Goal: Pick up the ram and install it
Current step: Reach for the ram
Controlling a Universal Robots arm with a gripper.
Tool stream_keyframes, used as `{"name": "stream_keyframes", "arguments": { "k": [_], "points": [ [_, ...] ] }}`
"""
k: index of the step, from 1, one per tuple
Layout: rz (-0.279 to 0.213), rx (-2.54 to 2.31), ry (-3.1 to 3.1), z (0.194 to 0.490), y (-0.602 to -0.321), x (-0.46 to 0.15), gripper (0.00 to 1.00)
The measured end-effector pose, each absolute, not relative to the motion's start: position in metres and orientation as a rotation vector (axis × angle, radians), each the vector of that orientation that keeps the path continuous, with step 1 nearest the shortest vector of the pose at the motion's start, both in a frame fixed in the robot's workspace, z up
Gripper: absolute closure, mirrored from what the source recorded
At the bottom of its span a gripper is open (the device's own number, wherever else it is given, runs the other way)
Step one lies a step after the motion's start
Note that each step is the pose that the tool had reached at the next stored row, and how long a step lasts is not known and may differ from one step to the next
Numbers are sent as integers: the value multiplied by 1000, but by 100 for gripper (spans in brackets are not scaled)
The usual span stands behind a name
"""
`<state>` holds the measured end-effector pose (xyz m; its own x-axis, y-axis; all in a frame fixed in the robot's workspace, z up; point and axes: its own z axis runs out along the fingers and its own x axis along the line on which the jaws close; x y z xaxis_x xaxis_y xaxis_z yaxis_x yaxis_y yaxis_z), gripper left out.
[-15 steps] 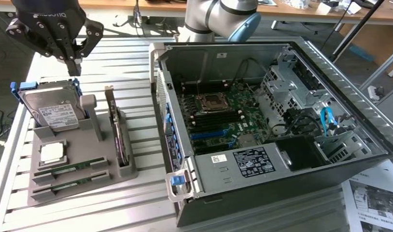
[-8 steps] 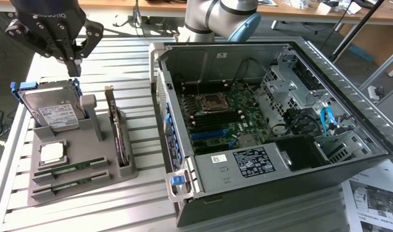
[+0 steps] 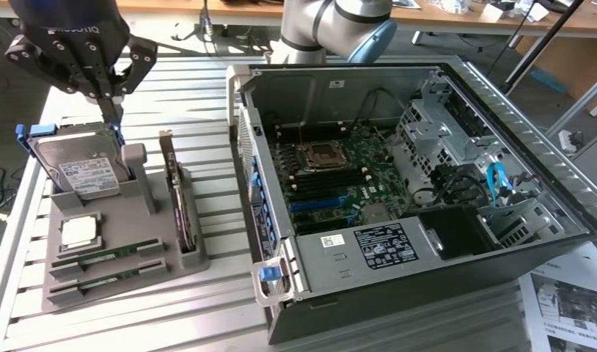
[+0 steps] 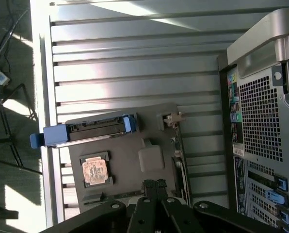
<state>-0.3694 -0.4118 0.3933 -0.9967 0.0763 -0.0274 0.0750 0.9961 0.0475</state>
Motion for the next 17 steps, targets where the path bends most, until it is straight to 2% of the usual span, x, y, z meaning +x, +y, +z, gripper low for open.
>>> {"name": "stream_keyframes", "arguments": {
  "k": [17],
  "points": [
    [72, 118, 3109, 393, -433, -369, 89]
  ]
}}
